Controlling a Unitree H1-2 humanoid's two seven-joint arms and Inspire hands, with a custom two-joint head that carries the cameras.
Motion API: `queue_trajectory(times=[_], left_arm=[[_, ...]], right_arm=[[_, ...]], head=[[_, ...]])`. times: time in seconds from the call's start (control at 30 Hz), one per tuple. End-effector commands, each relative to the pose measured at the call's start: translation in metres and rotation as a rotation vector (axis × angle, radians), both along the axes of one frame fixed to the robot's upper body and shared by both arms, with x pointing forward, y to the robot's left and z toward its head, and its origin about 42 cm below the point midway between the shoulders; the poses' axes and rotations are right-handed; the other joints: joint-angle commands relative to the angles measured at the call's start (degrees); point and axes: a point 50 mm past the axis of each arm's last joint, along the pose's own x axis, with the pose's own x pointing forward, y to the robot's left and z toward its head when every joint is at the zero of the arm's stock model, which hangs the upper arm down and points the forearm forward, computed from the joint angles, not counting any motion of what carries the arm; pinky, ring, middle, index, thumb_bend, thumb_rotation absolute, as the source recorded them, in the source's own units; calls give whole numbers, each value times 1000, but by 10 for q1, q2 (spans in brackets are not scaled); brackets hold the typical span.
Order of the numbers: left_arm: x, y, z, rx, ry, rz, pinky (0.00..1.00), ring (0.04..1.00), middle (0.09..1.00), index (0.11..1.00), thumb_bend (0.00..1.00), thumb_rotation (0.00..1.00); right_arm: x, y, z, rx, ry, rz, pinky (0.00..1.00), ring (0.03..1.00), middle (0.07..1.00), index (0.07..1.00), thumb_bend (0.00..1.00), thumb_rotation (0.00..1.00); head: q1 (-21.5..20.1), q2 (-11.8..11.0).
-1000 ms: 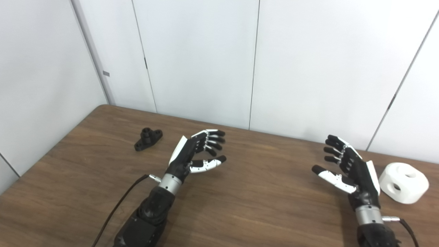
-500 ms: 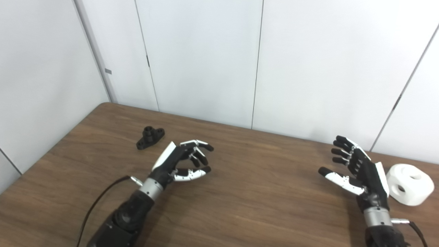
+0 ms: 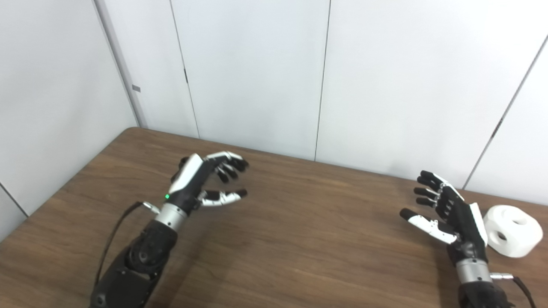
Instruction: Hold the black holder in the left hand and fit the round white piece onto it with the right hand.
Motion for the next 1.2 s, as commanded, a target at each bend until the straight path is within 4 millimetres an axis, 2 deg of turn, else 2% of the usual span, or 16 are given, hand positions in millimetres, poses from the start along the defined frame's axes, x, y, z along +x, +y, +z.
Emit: queue_trajectory(times=[0.0, 0.23, 0.47, 0.6, 0.7, 0.87, 0.93, 1.0, 1.07, 1.17], left_arm=[[5, 8, 30, 42, -106, 44, 570, 658, 681, 674, 666, 0], [2, 29, 47, 113, -148, 147, 579, 689, 710, 686, 667, 0], [3, 45, 52, 129, -175, 223, 600, 714, 735, 695, 683, 14], [4, 54, 53, 152, -189, 289, 588, 694, 735, 691, 709, 24], [4, 61, 53, 190, -209, 370, 563, 698, 732, 687, 731, 79], [3, 69, 51, 212, -195, 487, 608, 763, 789, 699, 761, 156], [3, 72, 49, 229, -168, 538, 685, 877, 904, 729, 806, 251], [4, 74, 46, 245, -128, 590, 734, 955, 968, 751, 838, 319], [4, 75, 44, 257, -101, 623, 802, 991, 994, 769, 875, 377], [5, 76, 41, 297, -39, 668, 973, 1000, 1000, 819, 932, 465]], right_arm=[[-37, -12, -57, 12, 149, -33, 681, 741, 807, 794, 782, 300], [-36, -13, -55, 19, 147, -25, 687, 741, 807, 795, 775, 281], [-36, -14, -54, 17, 145, -24, 681, 741, 811, 799, 770, 282], [-36, -15, -53, 9, 138, -26, 688, 733, 812, 800, 767, 289], [-36, -15, -52, 7, 133, -31, 693, 736, 807, 798, 770, 290], [-38, -15, -52, 19, 131, -30, 705, 743, 808, 798, 772, 281], [-38, -15, -52, 24, 129, -29, 684, 734, 804, 796, 767, 269], [-38, -14, -52, 25, 127, -33, 672, 726, 801, 793, 766, 265], [-38, -13, -52, 23, 126, -34, 662, 721, 801, 793, 767, 273], [-39, -13, -53, 29, 129, -30, 674, 725, 806, 793, 758, 263]], head=[[0, 1], [3, 0], [6, 1], [10, 2], [10, 3], [10, 5], [10, 5], [10, 5], [10, 5], [10, 5]])
